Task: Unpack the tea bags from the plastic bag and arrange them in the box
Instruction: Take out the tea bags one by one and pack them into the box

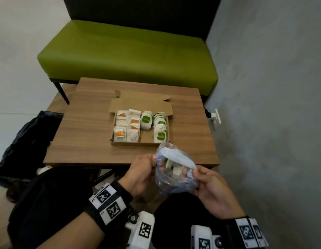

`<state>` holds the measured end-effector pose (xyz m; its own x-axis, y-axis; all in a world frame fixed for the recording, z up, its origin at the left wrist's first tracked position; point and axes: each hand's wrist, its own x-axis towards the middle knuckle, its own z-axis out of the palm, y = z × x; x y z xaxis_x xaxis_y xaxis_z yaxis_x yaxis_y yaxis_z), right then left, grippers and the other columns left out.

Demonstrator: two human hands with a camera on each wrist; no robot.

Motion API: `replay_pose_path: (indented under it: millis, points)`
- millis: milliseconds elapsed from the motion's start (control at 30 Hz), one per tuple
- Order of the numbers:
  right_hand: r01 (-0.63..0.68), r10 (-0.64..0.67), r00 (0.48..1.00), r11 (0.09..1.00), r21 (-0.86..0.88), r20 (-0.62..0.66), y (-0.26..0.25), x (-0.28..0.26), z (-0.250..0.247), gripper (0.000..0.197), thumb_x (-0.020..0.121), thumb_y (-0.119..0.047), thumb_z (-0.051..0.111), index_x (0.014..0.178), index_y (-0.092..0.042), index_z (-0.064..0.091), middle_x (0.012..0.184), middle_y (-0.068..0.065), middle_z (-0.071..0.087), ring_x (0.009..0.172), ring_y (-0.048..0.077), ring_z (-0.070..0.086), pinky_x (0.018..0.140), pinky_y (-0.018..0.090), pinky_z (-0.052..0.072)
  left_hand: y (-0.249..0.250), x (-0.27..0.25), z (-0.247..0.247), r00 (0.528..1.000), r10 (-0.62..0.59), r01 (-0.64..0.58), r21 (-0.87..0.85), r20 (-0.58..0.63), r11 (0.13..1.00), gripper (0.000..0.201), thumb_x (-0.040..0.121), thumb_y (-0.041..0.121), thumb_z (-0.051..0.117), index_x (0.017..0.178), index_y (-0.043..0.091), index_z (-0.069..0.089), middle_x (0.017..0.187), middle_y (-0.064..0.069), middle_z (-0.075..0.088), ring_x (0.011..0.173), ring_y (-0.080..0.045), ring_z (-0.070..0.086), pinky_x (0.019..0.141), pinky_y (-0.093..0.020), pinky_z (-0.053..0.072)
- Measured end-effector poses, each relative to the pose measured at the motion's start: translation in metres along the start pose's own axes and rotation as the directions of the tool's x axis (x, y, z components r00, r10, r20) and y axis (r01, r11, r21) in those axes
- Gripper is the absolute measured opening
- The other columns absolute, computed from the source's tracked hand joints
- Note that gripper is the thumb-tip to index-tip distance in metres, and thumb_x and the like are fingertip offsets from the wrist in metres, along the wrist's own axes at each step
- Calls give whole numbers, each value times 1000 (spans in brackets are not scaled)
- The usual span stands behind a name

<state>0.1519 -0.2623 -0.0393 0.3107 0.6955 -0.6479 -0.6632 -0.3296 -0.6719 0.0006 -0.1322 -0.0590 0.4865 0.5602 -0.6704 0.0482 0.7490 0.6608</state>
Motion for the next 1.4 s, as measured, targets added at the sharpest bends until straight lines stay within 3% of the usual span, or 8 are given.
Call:
replay_pose_path:
  millis: [300, 400, 500, 700, 867, 1033, 1200, 1400]
  points:
    - [-300, 293, 954, 915, 270, 68, 13, -17, 12, 50, 84, -11, 39, 120, 19, 59, 128, 39, 56, 121, 51, 55, 99, 61, 47, -13, -38, -42, 861, -451, 379, 296, 234, 877, 25, 66, 19, 37, 72, 15, 62, 68, -7, 58, 59, -18, 50, 63, -31, 33]
    - [-133, 148, 981, 984, 118, -123, 25, -15, 16, 34, 74, -5, 46, 92, 13, 69, 104, 31, 65, 100, 44, 62, 100, 51, 45, -8, -45, -47, 994, -91, 110, 584, -63, 804, 25, 86, 20, 49, 73, 14, 69, 75, -2, 68, 65, -14, 59, 63, -29, 42]
    - [-19, 2, 981, 996, -87, -192, 27, -17, 19, 18, 80, 1, 47, 77, 3, 65, 66, 13, 60, 64, 29, 56, 67, 34, 48, 6, -65, -45, 882, 471, -268, 846, 22, 462, 12, 94, 40, 56, 95, 31, 65, 92, 13, 65, 82, -5, 59, 76, -29, 48]
    - [46, -71, 994, 963, -266, -85, 18, -21, 38, 15, 80, -2, 49, 67, -3, 56, 62, 13, 47, 57, 24, 44, 55, 30, 38, -4, -80, -23, 736, 453, -552, 834, 502, -28, 36, 88, 62, 54, 114, 37, 60, 109, 20, 56, 103, 2, 50, 90, -29, 46]
    - [264, -311, 949, 875, -405, -54, 20, -29, 42, 20, 94, -12, 59, 77, -7, 68, 75, 11, 69, 69, 23, 65, 65, 32, 51, -9, -72, -22, 772, 589, -465, 843, 237, 271, 22, 95, 43, 57, 85, 30, 71, 76, 14, 69, 73, 5, 61, 67, -16, 48]
    - [376, -783, 618, 380, -845, -77, 39, -37, 36, 21, 82, -40, 76, 90, -25, 65, 88, -11, 63, 76, 4, 62, 68, 25, 53, -18, -69, -22, 741, 672, -425, 778, 5, 463, 41, 95, 41, 56, 63, 16, 63, 56, 5, 63, 55, -5, 58, 52, -22, 44]
    - [354, -679, 733, 444, -823, -51, 43, -30, 30, 13, 93, -30, 66, 90, -21, 74, 74, -6, 73, 69, 6, 69, 70, 40, 60, -27, -81, -7, 763, 646, -553, 526, 9, 646, 45, 101, 26, 51, 57, 18, 52, 46, 12, 52, 46, 2, 47, 49, -13, 37]
    - [188, -220, 973, 924, -332, -63, 25, -41, 28, 28, 103, -10, 46, 93, 0, 70, 82, 13, 75, 71, 22, 71, 66, 33, 56, -29, -67, -25, 888, 460, -347, 668, 6, 659, 44, 101, 29, 50, 69, 0, 60, 74, -9, 60, 68, -17, 58, 75, -45, 54]
